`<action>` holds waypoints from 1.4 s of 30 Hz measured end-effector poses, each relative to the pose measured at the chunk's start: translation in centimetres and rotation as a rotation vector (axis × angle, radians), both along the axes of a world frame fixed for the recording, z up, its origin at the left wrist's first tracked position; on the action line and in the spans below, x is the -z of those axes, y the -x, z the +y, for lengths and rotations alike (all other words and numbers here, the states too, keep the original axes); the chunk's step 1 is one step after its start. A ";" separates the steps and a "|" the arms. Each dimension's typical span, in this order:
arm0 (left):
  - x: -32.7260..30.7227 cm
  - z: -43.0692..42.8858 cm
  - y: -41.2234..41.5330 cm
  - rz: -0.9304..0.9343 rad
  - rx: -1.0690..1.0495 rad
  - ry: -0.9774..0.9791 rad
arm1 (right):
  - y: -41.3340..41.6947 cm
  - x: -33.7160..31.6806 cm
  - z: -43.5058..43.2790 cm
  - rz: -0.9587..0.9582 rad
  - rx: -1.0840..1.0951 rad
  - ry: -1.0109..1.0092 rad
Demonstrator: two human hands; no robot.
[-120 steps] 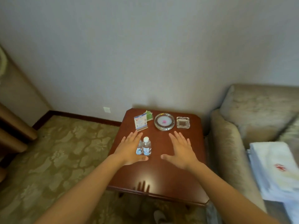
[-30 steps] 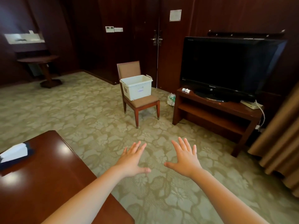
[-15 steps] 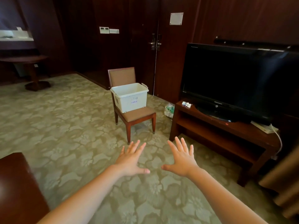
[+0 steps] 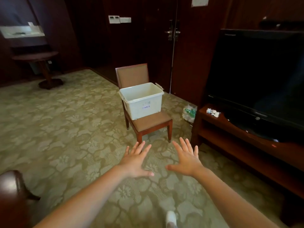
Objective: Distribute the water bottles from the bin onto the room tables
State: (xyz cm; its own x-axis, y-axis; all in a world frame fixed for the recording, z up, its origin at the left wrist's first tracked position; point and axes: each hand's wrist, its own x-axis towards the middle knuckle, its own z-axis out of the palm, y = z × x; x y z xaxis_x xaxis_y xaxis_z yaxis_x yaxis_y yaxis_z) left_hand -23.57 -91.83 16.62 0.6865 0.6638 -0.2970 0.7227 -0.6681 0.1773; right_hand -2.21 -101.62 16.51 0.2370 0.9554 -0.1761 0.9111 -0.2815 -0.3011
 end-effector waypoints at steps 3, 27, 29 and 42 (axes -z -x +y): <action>-0.1 6.2 -2.6 0.000 -0.059 0.002 | -3.2 0.0 7.6 0.005 -0.056 -0.008; 0.1 50.7 -15.8 -0.073 -0.329 0.023 | -16.5 -1.3 58.1 0.045 -0.271 -0.017; -0.1 54.9 -16.0 -0.066 -0.334 0.021 | -16.9 -1.4 62.3 0.043 -0.278 -0.015; 3.5 74.7 -17.2 0.064 -0.408 -0.011 | -19.4 3.1 82.7 0.150 -0.239 0.067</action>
State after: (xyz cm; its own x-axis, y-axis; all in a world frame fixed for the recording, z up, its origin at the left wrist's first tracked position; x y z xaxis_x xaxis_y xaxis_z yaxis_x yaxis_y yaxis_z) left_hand -6.37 -17.18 13.10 0.3463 0.8812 -0.3217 0.9381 -0.3258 0.1176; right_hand 17.20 -18.95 13.43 -0.0268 0.9662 -0.2564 0.9005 -0.0880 -0.4258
